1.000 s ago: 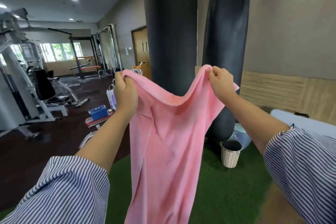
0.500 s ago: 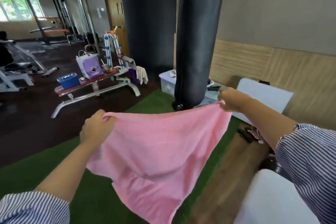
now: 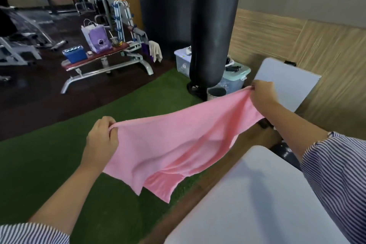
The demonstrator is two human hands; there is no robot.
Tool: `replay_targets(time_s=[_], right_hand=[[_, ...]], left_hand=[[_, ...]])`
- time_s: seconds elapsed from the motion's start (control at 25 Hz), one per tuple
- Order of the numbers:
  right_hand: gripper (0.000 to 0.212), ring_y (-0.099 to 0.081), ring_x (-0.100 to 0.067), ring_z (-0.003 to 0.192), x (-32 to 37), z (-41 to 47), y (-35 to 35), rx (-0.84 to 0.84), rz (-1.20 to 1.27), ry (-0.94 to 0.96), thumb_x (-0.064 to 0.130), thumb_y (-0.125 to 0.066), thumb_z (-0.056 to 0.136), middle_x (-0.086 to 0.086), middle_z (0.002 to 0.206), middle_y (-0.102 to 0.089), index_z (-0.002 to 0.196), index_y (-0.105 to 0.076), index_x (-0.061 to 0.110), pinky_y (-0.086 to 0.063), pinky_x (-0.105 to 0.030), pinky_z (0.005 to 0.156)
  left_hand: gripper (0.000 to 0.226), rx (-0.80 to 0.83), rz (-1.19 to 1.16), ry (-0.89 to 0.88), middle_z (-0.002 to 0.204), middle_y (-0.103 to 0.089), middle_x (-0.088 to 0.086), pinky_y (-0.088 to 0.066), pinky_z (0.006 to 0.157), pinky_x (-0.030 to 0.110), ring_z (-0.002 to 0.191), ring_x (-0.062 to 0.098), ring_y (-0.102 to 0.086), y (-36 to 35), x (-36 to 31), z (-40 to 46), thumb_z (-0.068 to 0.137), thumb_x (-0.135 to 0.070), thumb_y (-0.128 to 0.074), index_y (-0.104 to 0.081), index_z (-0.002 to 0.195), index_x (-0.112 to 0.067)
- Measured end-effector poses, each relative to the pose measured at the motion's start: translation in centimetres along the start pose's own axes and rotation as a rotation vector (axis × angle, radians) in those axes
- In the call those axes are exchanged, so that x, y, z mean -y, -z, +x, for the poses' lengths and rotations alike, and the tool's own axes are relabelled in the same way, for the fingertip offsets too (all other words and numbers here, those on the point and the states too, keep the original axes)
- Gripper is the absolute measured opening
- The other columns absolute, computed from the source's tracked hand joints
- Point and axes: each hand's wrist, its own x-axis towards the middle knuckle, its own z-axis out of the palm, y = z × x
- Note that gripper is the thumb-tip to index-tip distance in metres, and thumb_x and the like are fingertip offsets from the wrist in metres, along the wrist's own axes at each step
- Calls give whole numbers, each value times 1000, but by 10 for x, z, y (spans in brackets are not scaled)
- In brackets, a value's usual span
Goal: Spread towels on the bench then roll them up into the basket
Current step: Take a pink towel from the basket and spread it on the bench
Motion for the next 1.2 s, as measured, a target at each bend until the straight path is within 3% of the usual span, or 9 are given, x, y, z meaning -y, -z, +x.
replay_targets(time_s=[0.24, 0.4, 0.48, 0.56, 0.68, 0.8, 0.92, 1.04, 1.2], right_hand=[[24, -58, -39, 92, 2, 38, -61, 53, 108, -199, -4, -36, 88, -23, 95, -62, 96, -58, -2, -34, -31, 67], [25, -56, -41, 100, -7, 66, -88, 16, 208, -362, -3, -40, 88, -27, 102, -63, 98, -62, -7, -39, -34, 74], [28, -55, -43, 103, -12, 80, -80, -52, 262, -389, -3, -37, 89, -29, 104, -62, 102, -61, -8, -44, -41, 81], [31, -55, -43, 105, -22, 102, -63, -134, 314, -419, -4, -34, 90, -28, 106, -61, 106, -60, -5, -44, -43, 87], [30, -59, -37, 102, -47, 119, -27, -216, 376, -441, -3, -32, 89, -16, 87, -61, 88, -60, 9, -44, -33, 72], [34, -57, -35, 106, -87, 85, -3, -233, 294, -402, -3, -33, 91, -19, 107, -64, 106, -63, 4, -45, -35, 85], [31, -52, -38, 113, -144, 15, 4, -5, 96, -228, -3, -39, 91, -25, 123, -57, 115, -60, -1, -40, -39, 92], [28, -45, -29, 124, -197, -58, 8, 470, -88, -23, 1, -48, 88, -15, 131, -53, 111, -64, 2, -33, -33, 102], [24, -55, -29, 103, -224, -156, -1, 890, -246, 70, 19, -47, 92, -9, 99, -55, 107, -63, 9, -42, -33, 90]], left_hand=[[23, 126, 147, 19, 102, -60, 12, -51, 76, 47, 88, 35, -63, -42, 26, 21, 99, -11, -39, -54, 114, -3], [24, 273, 97, -28, 109, -63, 9, -49, 89, 43, 99, 29, -63, -68, 41, 51, 99, -12, -41, -54, 119, -6], [21, 242, -5, -115, 101, -62, 6, -49, 85, 37, 93, 21, -62, -74, 27, 71, 99, -16, -42, -57, 110, -7], [23, 211, -121, -180, 90, -58, -2, -40, 78, 20, 85, 7, -57, -74, 3, 95, 97, -29, -43, -58, 99, -11], [24, 206, -180, -340, 81, -54, -6, -35, 70, 8, 79, 4, -51, -73, -29, 110, 94, -40, -55, -58, 86, -18], [8, 285, -139, -394, 82, -58, 0, -41, 72, 14, 77, 8, -51, -86, -41, 76, 87, -17, -69, -64, 89, -11], [17, 483, -117, -287, 84, -64, 1, -48, 72, 26, 80, 9, -59, -96, -44, -4, 88, 0, -61, -63, 92, -17], [25, 659, -121, -139, 71, -58, -19, -43, 65, 10, 75, -10, -58, -98, -45, -106, 95, -6, -51, -54, 88, -30], [16, 854, -73, 22, 55, -53, -14, -32, 50, 20, 46, 1, -44, -93, -21, -226, 99, -22, -46, -47, 89, -34]])
